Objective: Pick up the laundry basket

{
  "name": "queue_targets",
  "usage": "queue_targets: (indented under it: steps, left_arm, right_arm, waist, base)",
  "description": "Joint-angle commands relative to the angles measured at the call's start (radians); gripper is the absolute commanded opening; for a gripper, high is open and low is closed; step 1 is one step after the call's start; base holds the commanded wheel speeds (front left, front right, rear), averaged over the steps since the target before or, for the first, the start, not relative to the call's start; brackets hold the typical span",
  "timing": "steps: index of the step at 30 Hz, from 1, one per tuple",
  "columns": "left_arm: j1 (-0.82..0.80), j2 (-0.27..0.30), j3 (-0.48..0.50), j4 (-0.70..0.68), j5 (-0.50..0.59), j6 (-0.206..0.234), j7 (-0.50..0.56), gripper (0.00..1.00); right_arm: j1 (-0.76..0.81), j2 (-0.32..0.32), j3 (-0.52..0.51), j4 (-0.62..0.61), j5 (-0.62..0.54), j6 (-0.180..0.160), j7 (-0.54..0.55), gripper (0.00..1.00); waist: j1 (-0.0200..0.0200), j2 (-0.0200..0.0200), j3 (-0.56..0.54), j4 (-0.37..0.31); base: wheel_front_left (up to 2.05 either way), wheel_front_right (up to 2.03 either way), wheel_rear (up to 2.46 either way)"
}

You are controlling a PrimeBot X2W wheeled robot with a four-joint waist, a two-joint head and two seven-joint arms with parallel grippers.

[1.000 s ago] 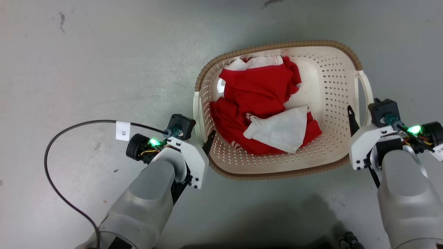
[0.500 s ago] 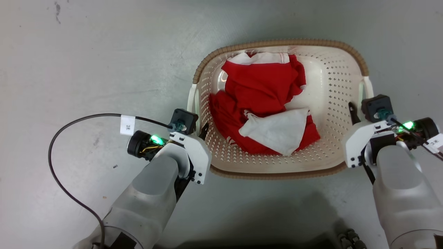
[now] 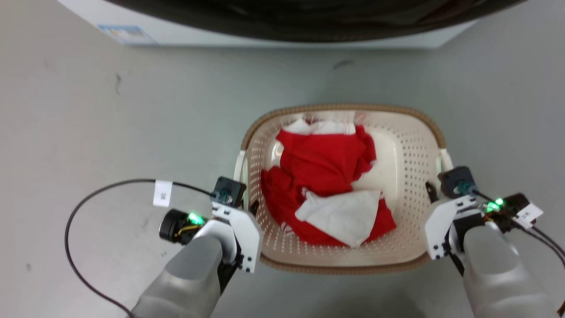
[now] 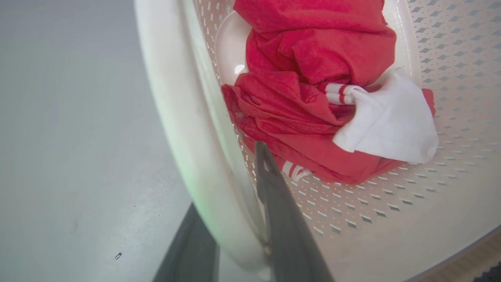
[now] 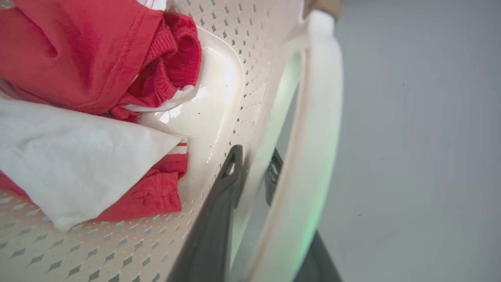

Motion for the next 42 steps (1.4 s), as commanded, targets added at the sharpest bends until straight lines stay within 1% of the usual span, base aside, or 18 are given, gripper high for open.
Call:
queue_targets:
  steps: [1,2,3,6,7,14,18,25,29,35,42]
  left_arm:
    - [0.014,0.006,-0.007,0.001,-0.007,0.0,0.001,0.0]
    - [0.022,0.006,-0.009,0.003,-0.012,0.001,0.002,0.0]
    - [0.022,0.006,-0.009,0.003,-0.012,0.001,0.002,0.0]
    - [0.043,0.006,-0.01,0.012,-0.028,0.006,0.009,0.0]
    - [0.062,0.006,-0.011,0.018,-0.039,0.003,0.018,0.0]
    - [0.114,0.008,-0.011,0.031,-0.067,0.002,0.065,0.0]
    - [0.139,0.021,-0.015,0.034,-0.078,0.0,0.112,0.0]
    - [0.163,0.039,-0.033,0.036,-0.092,-0.003,0.194,0.0]
    - [0.171,0.047,-0.049,0.035,-0.103,-0.004,0.247,0.0]
    - [0.173,0.069,-0.076,0.009,-0.133,-0.004,0.326,0.0]
    - [0.179,0.087,-0.102,-0.015,-0.173,-0.004,0.397,0.0]
  right_arm:
    - [0.025,-0.017,0.017,0.018,0.004,-0.002,0.002,0.0]
    - [0.03,-0.017,0.027,0.028,0.009,-0.002,0.001,0.0]
    - [0.03,-0.017,0.027,0.028,0.009,-0.002,0.001,0.0]
    - [0.044,-0.016,0.055,0.049,0.033,-0.002,0.0,0.0]
    - [0.058,-0.016,0.078,0.061,0.058,-0.002,-0.001,0.0]
    - [0.109,-0.015,0.186,0.073,0.161,-0.002,0.011,0.0]
    - [0.155,-0.015,0.304,0.074,0.258,-0.002,0.056,0.0]
    - [0.204,-0.015,0.532,0.075,0.47,-0.001,0.161,0.0]
    - [0.221,-0.015,0.638,0.072,0.577,0.0,0.23,0.0]
    - [0.224,-0.013,0.746,0.049,0.696,0.0,0.324,0.0]
    - [0.209,-0.013,0.826,0.044,0.78,0.0,0.389,0.0]
  waist:
    - [0.0,0.0001,-0.11,0.012]
    - [0.0,0.0001,-0.132,0.014]
    - [0.0,0.0001,-0.132,0.014]
    - [0.0,0.0001,-0.195,0.022]
    - [0.0,0.0001,-0.241,0.027]
    - [0.0,0.0001,-0.374,0.033]
    - [0.0,0.0001,-0.442,0.033]
    - [0.0,0.0001,-0.55,0.031]
    - [0.0,0.0001,-0.598,0.03]
    - [0.0,0.0001,-0.643,0.032]
    - [0.0,0.0001,-0.674,0.032]
  base:
    - [0.0,0.0,0.0]
    - [0.0,0.0,0.0]
    - [0.0,0.0,0.0]
    - [0.0,0.0,0.0]
    - [0.0,0.0,0.0]
    - [0.0,0.0,0.0]
    - [0.0,0.0,0.0]
    - [0.0,0.0,0.0]
    - [0.0,0.0,0.0]
    - [0.0,0.0,0.0]
    - [0.0,0.0,0.0]
